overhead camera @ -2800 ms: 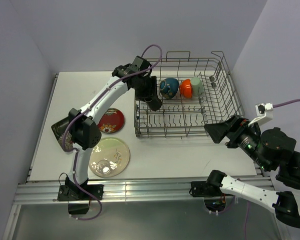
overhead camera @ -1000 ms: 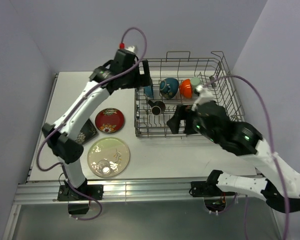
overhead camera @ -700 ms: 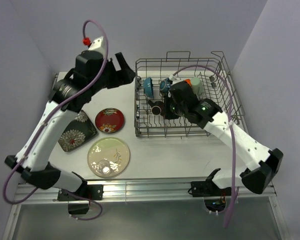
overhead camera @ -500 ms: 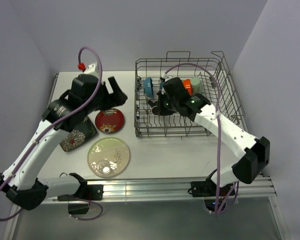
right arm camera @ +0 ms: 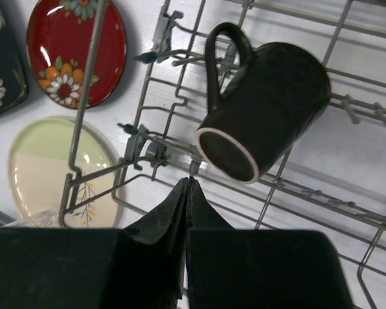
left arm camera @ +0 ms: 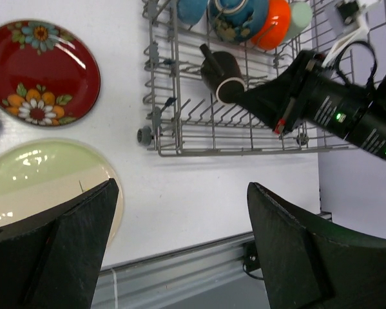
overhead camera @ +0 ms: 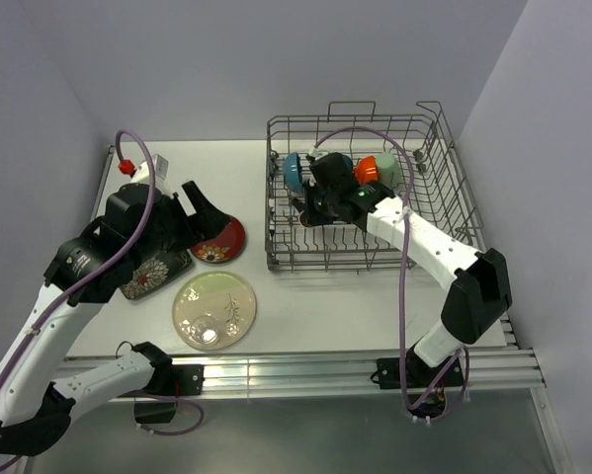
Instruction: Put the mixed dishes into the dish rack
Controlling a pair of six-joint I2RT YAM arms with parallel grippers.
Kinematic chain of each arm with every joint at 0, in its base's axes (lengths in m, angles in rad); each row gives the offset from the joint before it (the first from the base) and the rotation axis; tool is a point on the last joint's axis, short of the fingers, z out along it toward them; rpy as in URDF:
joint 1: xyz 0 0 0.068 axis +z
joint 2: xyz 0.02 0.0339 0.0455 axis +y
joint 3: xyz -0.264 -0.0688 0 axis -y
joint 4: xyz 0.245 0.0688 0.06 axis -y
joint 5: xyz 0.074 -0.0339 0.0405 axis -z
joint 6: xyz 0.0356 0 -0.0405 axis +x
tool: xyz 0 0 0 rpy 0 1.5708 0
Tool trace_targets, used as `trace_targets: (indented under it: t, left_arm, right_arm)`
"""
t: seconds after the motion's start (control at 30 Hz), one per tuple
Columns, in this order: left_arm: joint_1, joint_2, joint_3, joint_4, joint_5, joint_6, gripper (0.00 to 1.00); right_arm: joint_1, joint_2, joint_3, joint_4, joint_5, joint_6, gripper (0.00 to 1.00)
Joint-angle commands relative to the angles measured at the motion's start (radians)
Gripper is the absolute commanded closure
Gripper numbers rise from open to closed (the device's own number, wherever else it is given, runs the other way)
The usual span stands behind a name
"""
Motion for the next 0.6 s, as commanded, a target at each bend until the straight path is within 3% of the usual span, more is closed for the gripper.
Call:
trace_targets:
  t: [0.0,0.3,0.57]
  left_arm:
    - [0.003,-0.029,-0.041,-0.027,0.027,-0.046,0.13]
    - [0.002,-0.027,-0.087,-0.154,0.102,-0.187,0.12]
    - [0.002,-0.066,-0.129,-0.165,0.127,-0.205,0.12]
  right_arm:
    - [-0.025,0.022,0.037,0.054,0.048,-0.023,1.00]
    - [-0.073,0.074,0.052,0.066,0.058,-0.039,1.00]
    - [-0.114,0.097,0.111,0.063,0.063,-0.068,1.00]
